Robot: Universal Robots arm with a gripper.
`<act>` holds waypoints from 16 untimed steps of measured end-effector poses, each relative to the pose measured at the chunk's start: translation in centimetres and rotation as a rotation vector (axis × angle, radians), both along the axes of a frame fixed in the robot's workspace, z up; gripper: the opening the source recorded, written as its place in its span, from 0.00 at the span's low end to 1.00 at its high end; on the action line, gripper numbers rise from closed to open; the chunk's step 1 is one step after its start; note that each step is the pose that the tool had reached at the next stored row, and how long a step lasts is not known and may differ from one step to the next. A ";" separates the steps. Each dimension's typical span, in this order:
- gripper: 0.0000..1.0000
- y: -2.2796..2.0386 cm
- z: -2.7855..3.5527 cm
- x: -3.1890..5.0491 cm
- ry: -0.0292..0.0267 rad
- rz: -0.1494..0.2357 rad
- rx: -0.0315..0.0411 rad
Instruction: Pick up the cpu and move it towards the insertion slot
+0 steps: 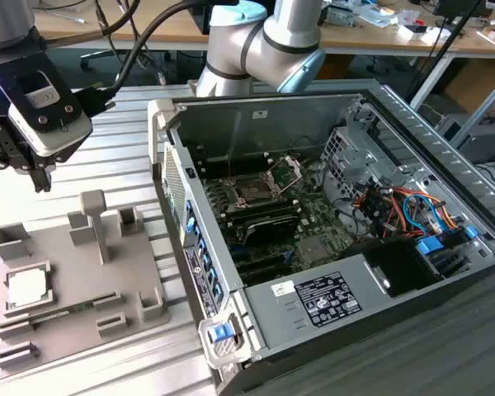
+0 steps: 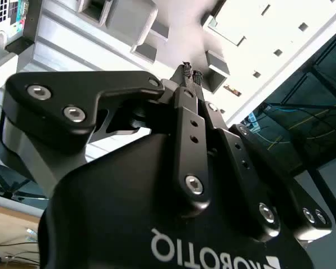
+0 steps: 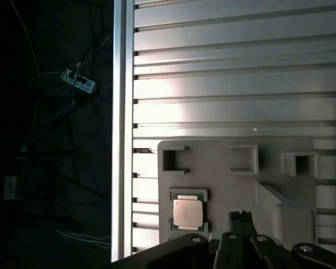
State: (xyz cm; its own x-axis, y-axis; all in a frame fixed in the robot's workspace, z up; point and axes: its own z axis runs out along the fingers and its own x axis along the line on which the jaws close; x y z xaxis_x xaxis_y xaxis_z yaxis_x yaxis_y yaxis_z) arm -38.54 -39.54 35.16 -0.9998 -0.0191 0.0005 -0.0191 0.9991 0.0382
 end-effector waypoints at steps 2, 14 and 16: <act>0.11 0.00 0.00 -0.03 0.0000 0.000 -0.0001; 0.11 0.00 -0.01 -0.33 0.0000 0.000 0.0000; 0.11 0.00 -0.02 -0.40 0.0000 0.000 0.0000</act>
State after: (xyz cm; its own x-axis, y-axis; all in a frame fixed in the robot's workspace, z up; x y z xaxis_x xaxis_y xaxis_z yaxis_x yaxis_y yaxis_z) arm -38.94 -39.54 35.13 -0.9998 -0.0191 0.0005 -0.0191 0.9991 0.0383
